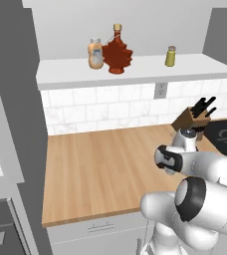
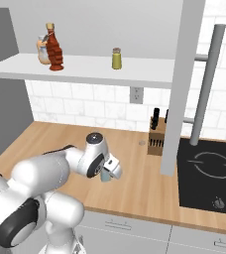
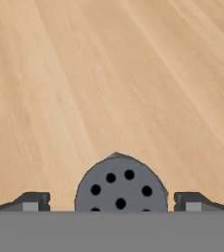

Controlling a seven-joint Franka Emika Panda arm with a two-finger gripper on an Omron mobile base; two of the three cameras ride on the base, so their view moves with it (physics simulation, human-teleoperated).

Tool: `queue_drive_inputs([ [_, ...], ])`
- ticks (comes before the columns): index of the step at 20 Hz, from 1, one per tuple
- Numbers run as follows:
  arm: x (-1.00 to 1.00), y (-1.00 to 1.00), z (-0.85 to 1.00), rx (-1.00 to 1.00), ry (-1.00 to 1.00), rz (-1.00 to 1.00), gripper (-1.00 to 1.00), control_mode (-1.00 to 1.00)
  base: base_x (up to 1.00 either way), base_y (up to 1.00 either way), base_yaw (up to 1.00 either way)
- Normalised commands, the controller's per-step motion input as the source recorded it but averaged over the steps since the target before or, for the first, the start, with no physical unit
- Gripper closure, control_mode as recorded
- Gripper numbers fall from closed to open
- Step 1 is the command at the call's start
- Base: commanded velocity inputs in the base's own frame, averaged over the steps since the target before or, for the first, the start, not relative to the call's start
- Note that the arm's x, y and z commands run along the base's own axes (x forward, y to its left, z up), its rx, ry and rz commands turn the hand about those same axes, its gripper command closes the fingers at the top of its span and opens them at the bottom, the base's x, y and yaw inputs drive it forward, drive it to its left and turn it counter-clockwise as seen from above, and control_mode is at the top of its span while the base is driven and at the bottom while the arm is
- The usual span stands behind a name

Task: Put the shaker and condiment bottle from the counter next to their counterparts in the cabinet.

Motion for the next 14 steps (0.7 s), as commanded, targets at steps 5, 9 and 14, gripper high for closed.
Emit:
queue_drive_inputs([
  [5,0.00,-0.18,-0.37,0.00,-0.02,0.00,-1.00,-1.00,0.00,0.00,0.00],
  [9,0.00,0.07,-0.36,0.00,-0.01,0.00,1.00,-1.00,0.00,0.00,0.00],
  [14,0.05,0.18,-0.28,-0.02,0.00,-0.05,1.00,-1.00,0.00,0.00,0.00],
])
